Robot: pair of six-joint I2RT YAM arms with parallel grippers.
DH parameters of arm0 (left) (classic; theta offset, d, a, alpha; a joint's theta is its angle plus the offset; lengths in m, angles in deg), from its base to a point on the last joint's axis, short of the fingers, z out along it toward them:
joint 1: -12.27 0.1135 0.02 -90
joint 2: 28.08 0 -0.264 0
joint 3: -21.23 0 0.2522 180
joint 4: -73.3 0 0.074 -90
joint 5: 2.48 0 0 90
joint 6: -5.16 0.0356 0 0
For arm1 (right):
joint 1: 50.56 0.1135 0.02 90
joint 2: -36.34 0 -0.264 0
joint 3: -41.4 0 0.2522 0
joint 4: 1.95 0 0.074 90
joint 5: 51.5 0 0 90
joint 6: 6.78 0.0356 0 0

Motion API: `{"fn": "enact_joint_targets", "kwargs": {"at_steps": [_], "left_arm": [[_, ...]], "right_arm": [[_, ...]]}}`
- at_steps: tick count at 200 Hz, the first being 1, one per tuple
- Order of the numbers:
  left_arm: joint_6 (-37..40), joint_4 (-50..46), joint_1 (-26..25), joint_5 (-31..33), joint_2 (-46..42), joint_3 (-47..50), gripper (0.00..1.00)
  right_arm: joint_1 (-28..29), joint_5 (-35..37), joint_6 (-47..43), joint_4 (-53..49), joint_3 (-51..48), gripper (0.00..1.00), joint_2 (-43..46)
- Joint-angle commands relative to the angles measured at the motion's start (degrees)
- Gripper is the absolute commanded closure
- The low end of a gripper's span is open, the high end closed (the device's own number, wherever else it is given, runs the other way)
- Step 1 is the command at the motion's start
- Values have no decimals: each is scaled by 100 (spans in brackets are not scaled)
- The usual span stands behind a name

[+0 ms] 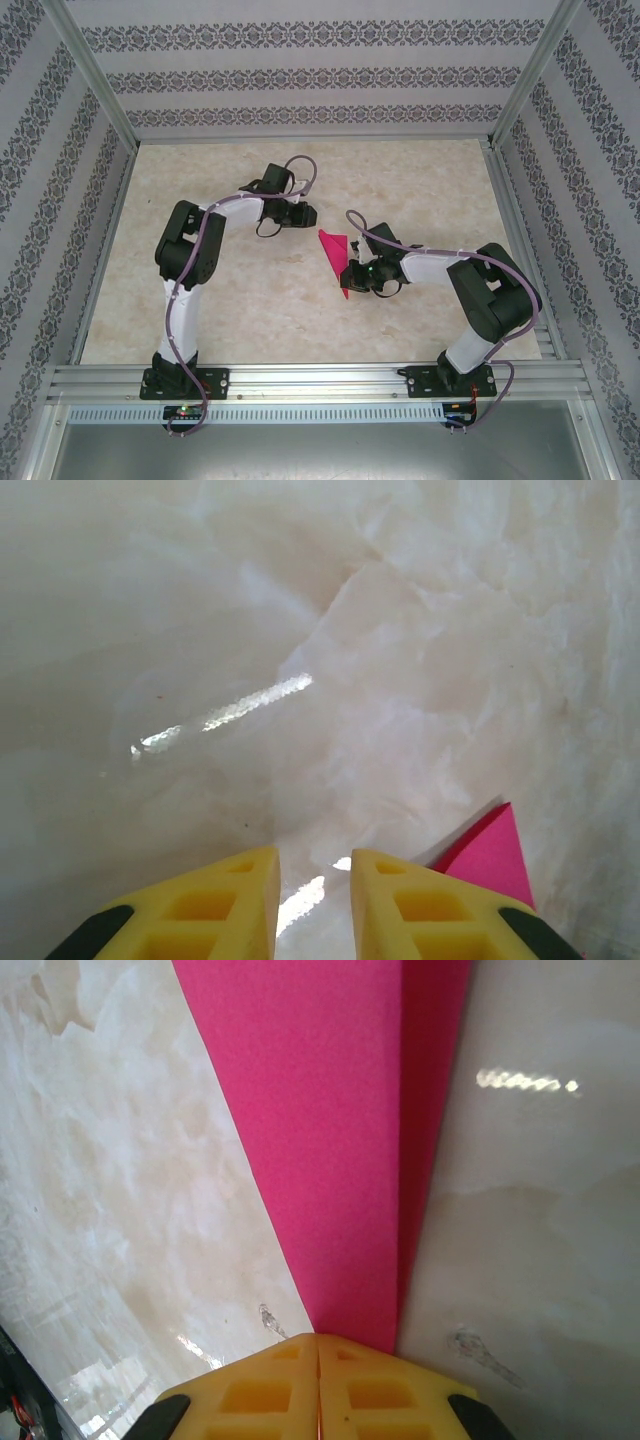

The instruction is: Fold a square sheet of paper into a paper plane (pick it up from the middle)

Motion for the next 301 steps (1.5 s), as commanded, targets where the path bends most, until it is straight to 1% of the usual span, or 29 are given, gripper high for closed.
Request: {"fn": "enact_joint_targets", "kwargs": {"at_steps": [1, 31, 42, 51, 84, 105, 143, 161, 180, 210, 238, 301], "left_arm": [[-298, 168, -51, -39, -788, 250, 75], [-833, 883, -524, -113, -1363, 1222, 82], [-1052, 1074, -715, -67, -1441, 1503, 84], [-1178, 1218, -841, -170, -1452, 1664, 85], [-1340, 1228, -1248, -248, -1311, 1805, 90], [-1337, 1137, -1393, -244, -1152, 1807, 91], [-1300, 1030, -1400, -180, -884, 1773, 91], [-1099, 1052, -1401, -178, -746, 1792, 90], [-843, 1061, -1396, -42, -615, 1766, 90], [-648, 858, -1350, 196, -349, 1535, 89], [-565, 731, -1145, 333, -281, 1415, 89], [-515, 327, -734, 618, 16, 663, 87]], "right_arm": [[13, 644, -61, -1119, -292, 92, -388], [13, 686, -30, -1140, -283, 93, -358], [17, 727, -24, -1159, -275, 94, -341], [12, 746, -17, -1184, -258, 94, -331], [7, 788, 1, -1170, -233, 96, -333], [13, 800, 29, -1138, -235, 97, -339], [4, 831, 55, -1131, -239, 97, -385], [-5, 856, 49, -1141, -239, 97, -425], [-14, 866, 42, -1136, -257, 97, -474], [-23, 973, 41, -1203, -325, 97, -528], [-23, 1270, 25, -1436, -353, 97, -554], [26, 1393, 1, -1589, -205, 97, -748]]}}
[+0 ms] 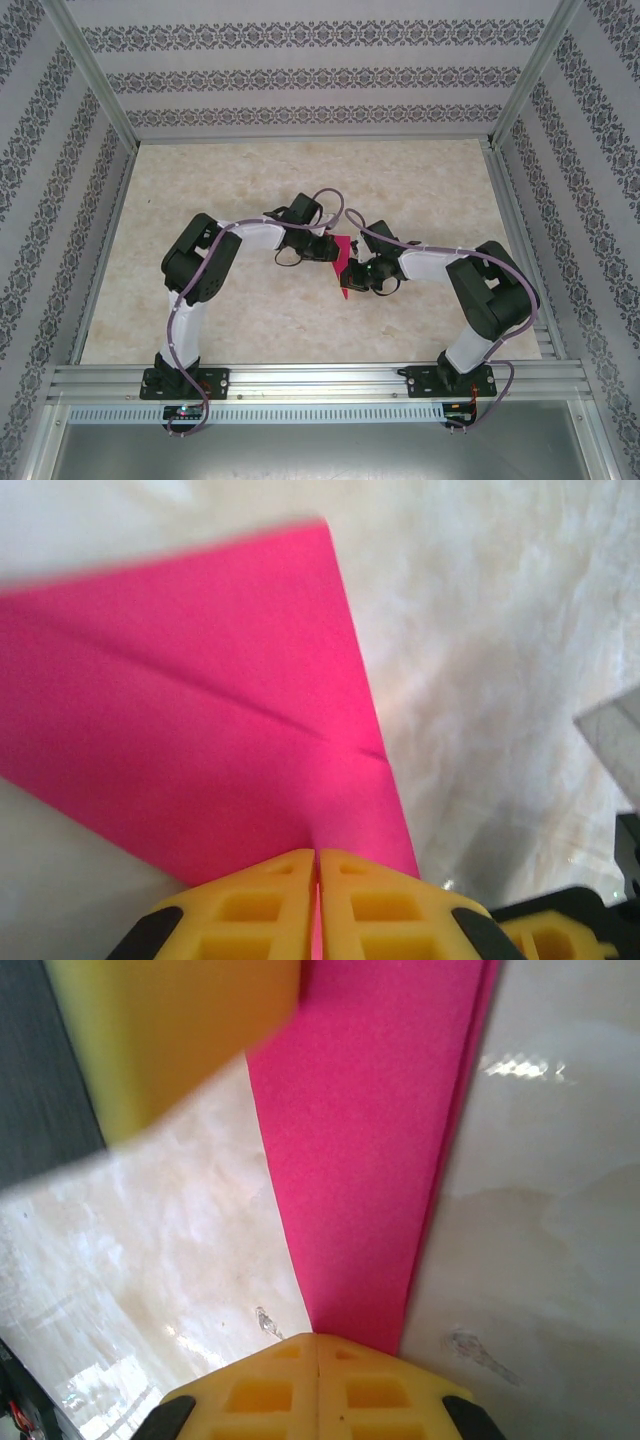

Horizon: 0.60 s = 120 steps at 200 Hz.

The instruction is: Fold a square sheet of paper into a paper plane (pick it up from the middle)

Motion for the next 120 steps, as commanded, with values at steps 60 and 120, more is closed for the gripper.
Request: {"fn": "enact_joint_targets", "kwargs": {"at_steps": [60, 120], "left_arm": [[375, -266, 791, 868, 680, -704, 84], [401, -267, 1141, 808, 863, -873, 81]], "right_arm": [[34, 1335, 12, -1254, -410, 97, -590], [25, 1314, 22, -1207, -410, 97, -562]]}}
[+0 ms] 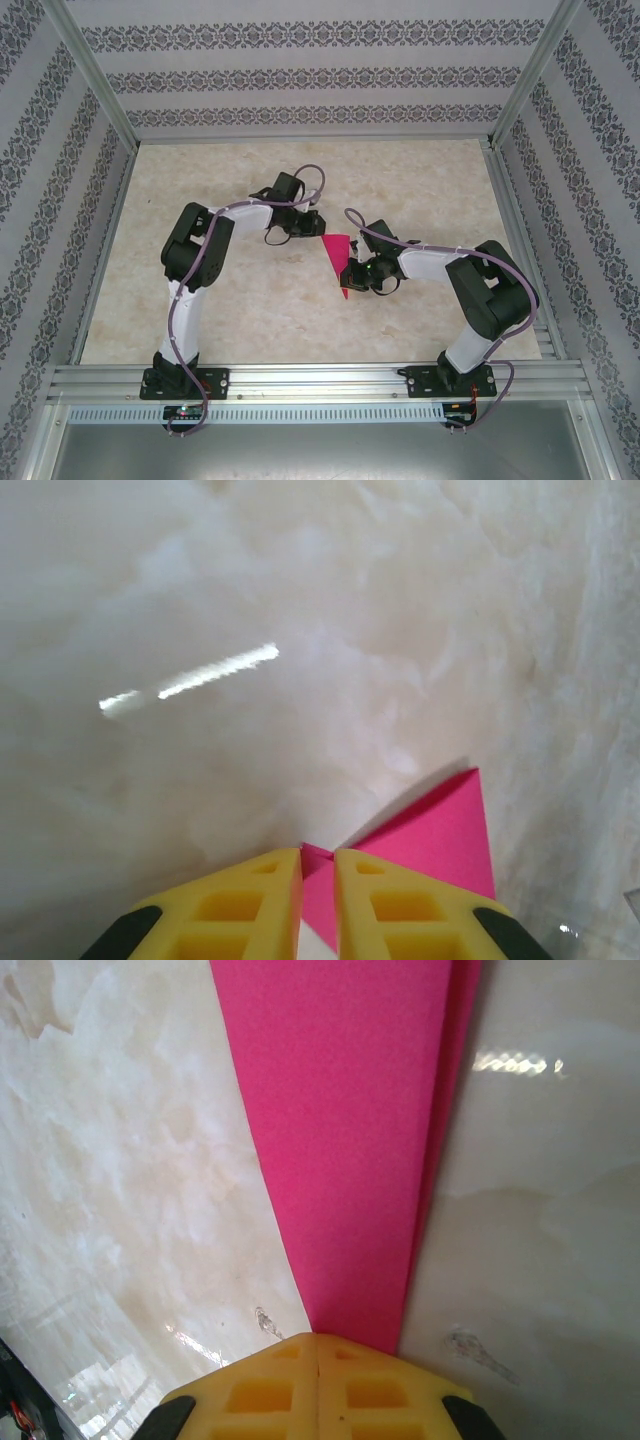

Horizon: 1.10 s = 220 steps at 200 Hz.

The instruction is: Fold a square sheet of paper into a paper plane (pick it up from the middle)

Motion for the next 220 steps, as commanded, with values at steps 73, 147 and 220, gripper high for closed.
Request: {"fn": "enact_joint_targets", "kwargs": {"at_steps": [73, 147, 220], "left_arm": [[-71, -853, 293, 1137, -284, -545, 68], [-784, -2190, -418, 2200, -1179, -326, 42], [-1795, -2889, -1773, 3015, -894, -743, 36]], "right_arm": [[184, 1069, 487, -571, 410, 81, 751], [-271, 2307, 1011, -413, 301, 30, 2249], [-1360, 2236, 633, -344, -310, 9, 2426]]}}
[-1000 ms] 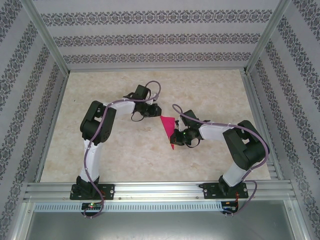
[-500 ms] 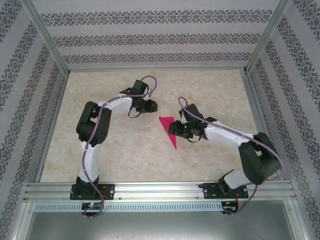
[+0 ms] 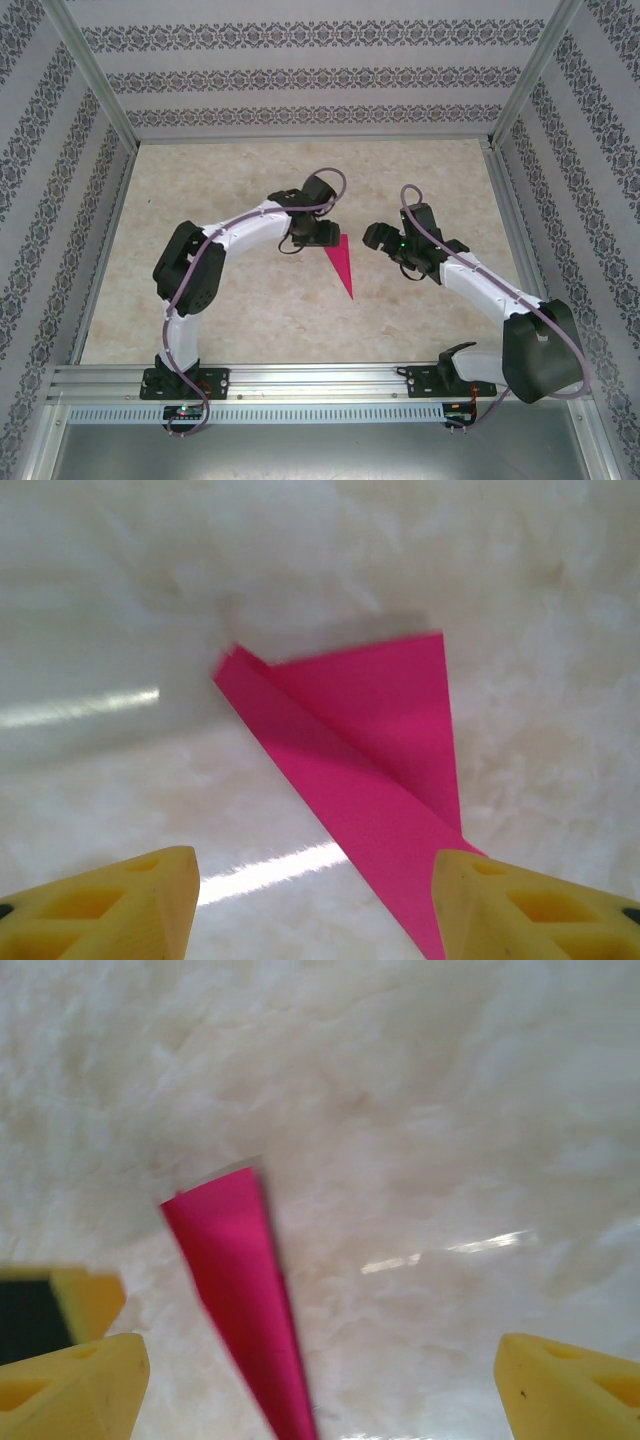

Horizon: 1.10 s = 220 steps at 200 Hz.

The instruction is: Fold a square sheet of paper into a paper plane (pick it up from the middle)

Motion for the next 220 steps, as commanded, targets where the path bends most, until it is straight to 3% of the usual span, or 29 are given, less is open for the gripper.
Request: {"fn": "enact_joint_targets", "kwargs": {"at_steps": [1, 65, 130, 154, 220], "left_arm": [[-548, -429, -328, 346, 202, -298, 36], [-926, -1257, -774, 801, 976, -1254, 36], [-1359, -1289, -805, 1031, 605, -924, 51], [-1543, -950, -800, 1081, 346, -490, 58], [-1351, 154, -733, 978, 52, 139, 98]], "right_arm": [[-293, 51, -241, 37, -169, 9, 103], [-578, -147, -379, 289, -629, 9, 248], [-628, -317, -493, 317, -656, 10, 252], [-624, -331, -495, 301, -669, 10, 291], [-625, -517, -386, 318, -736, 11, 545]]}}
